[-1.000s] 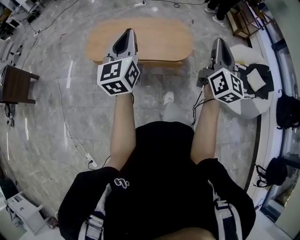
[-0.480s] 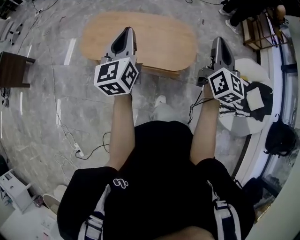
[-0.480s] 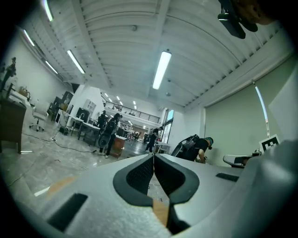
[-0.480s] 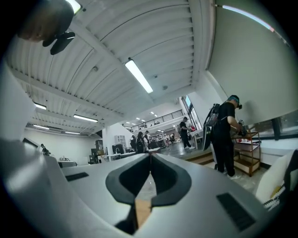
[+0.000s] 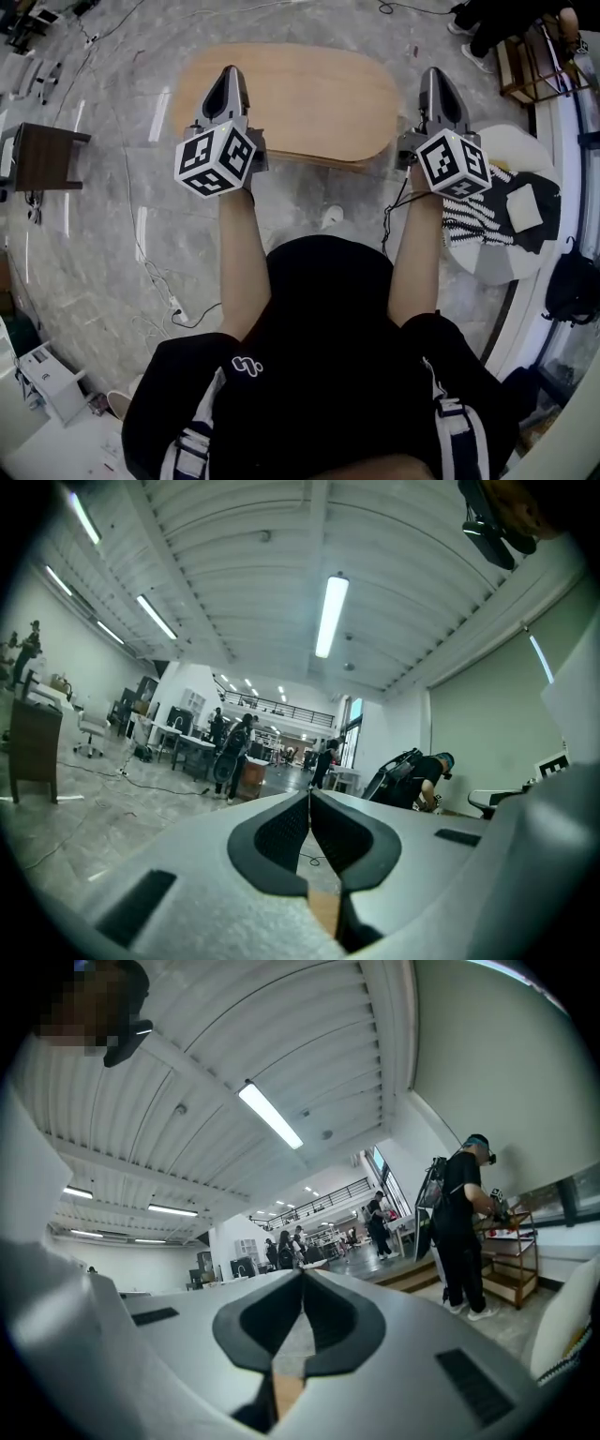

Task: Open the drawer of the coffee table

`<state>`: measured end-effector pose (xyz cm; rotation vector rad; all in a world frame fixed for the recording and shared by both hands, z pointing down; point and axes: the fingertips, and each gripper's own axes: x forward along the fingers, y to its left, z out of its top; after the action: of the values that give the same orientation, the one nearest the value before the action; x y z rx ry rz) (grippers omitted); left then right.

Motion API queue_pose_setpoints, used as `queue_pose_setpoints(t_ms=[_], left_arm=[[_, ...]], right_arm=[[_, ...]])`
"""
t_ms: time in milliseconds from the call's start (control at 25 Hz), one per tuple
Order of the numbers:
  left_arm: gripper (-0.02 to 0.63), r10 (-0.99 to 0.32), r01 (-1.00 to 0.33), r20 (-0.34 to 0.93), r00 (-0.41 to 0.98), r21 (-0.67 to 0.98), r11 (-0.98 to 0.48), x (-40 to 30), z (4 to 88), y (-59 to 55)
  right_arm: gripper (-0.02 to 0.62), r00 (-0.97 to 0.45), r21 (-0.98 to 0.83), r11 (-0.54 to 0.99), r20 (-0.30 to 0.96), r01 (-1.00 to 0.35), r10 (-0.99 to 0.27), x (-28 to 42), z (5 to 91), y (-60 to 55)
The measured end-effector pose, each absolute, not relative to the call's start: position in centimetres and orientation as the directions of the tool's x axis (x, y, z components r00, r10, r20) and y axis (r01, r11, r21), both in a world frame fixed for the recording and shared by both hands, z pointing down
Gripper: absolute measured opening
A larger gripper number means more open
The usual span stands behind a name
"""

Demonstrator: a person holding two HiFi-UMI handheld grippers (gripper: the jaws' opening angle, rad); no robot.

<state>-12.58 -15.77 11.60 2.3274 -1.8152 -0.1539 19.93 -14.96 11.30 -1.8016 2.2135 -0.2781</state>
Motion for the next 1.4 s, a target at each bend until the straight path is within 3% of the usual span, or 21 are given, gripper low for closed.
queue_pose_setpoints(t_ms=[200,720,1400], left_arm=[[0.011,-0.963,-0.945,0.027,0.266,0.205,-0.255,-11.1,11.2,-17.8],[0.011,-0.915,-0.91,0.093,0.392,0.185,-0.371,-6.2,14.3,-21.2],[0.011,-0.854,-0.914,0.341,0.392,0.249,-0.321,-9.5,28.0,-22.0]], right_arm=[[0.012,-0.144,-0.342,0.166,-0.089,-0.925,-0.986,23.1,11.5,-15.6],[0.012,-0.135,-0.375,0.125,-0.001,-0.919,-0.991,23.8,15.6,-16.9],[0.012,-0.159,-0.391,0.053,0.242,-0.919,-0.957,19.6,28.8,-16.8]])
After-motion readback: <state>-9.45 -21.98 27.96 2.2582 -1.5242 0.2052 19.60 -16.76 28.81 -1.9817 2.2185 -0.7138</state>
